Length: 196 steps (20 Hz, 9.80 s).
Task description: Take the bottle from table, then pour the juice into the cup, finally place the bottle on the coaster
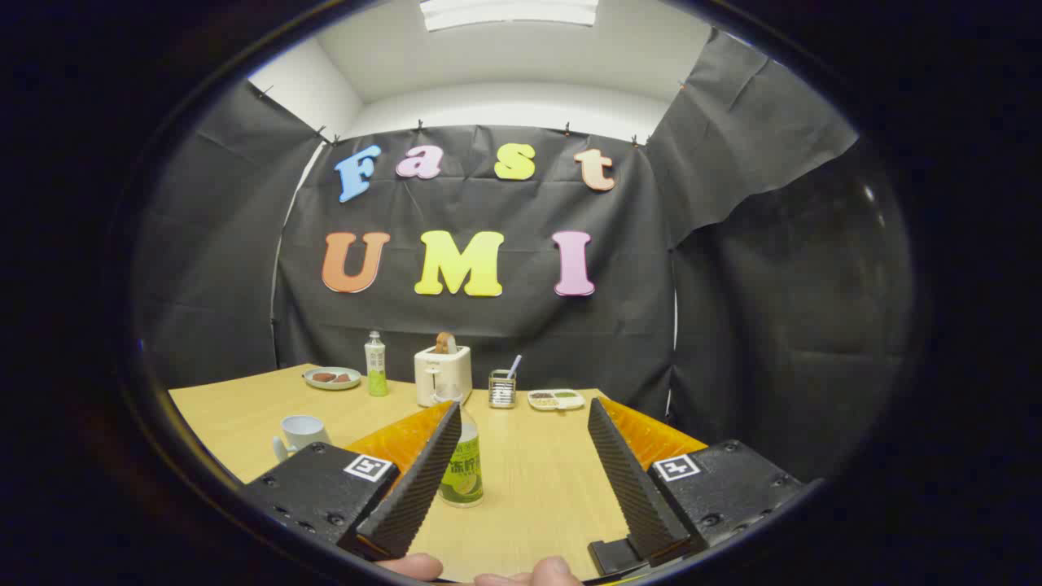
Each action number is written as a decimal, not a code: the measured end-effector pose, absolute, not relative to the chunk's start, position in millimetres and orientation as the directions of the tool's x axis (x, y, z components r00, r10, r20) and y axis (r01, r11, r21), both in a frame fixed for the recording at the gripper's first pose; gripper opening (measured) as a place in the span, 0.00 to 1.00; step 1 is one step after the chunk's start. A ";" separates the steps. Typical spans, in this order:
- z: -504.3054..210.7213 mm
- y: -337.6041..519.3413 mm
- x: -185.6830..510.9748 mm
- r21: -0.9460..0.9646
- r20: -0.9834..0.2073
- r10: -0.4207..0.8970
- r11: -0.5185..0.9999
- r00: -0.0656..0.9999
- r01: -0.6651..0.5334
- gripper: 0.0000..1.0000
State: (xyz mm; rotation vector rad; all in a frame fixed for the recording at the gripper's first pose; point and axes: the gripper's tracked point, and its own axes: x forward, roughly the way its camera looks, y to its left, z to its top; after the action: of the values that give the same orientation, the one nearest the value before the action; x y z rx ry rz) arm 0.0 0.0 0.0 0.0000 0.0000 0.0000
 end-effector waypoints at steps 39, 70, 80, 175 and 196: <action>-18.4 28.3 14.4 0.028 -0.062 0.179 0.984 0.982 -0.177 1.00; -135.6 77.7 134.9 0.021 -0.319 0.157 0.987 0.935 -0.158 1.00; -130.5 98.0 137.0 -0.060 -0.361 0.170 0.977 0.917 -0.205 0.79; -6.4 196.3 179.6 -0.942 0.113 0.150 -0.297 0.982 0.154 0.74; 20.4 208.7 169.4 -0.892 0.157 0.190 -0.395 0.969 0.222 0.75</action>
State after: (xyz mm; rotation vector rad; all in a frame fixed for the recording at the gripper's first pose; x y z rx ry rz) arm 169.4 208.7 20.4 -1.9879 -0.2936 -0.0354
